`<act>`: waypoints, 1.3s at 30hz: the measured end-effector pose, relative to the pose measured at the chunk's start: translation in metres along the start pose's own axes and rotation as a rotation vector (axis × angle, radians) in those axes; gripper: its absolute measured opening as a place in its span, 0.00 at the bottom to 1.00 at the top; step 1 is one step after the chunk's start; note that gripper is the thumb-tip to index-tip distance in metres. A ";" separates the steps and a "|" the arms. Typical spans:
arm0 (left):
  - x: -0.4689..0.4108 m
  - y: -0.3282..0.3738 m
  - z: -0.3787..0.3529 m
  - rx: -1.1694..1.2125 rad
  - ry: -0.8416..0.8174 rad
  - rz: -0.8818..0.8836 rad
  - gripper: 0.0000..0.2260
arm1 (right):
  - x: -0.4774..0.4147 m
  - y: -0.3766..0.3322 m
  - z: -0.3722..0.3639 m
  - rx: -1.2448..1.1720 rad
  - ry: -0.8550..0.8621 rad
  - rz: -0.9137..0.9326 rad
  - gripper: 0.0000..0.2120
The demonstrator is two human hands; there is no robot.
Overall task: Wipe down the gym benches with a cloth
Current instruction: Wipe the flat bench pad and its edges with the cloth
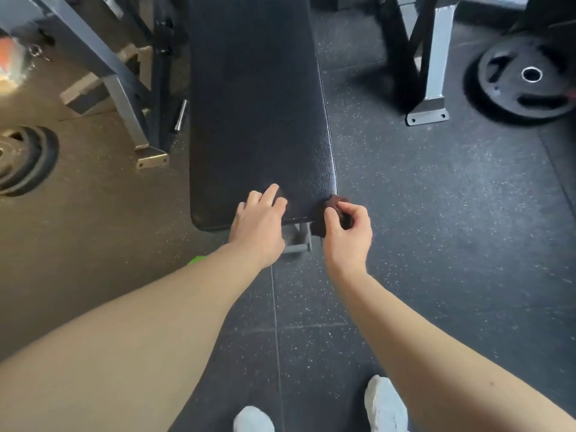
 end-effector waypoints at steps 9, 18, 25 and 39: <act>0.000 -0.009 -0.017 -0.036 0.435 -0.079 0.22 | -0.007 0.024 -0.015 -0.146 0.126 0.456 0.11; 0.014 -0.034 -0.041 0.096 0.783 -0.228 0.14 | -0.003 0.023 -0.023 0.195 0.042 1.362 0.22; 0.045 -0.068 -0.077 0.251 1.014 -0.057 0.10 | -0.008 0.034 -0.035 0.544 0.031 1.657 0.12; 0.071 -0.103 -0.087 0.338 1.006 0.029 0.19 | 0.029 0.020 -0.071 0.952 -0.082 1.976 0.11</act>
Point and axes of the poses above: each hand's wrist, its own x-axis away from the middle knuckle, its own z-axis out of the back of the hand, y = z × x, the point moved 7 cm from there along -x, towards the middle knuckle, and after that the axes turned 7 degrees about -z, right-handed, at the moved point
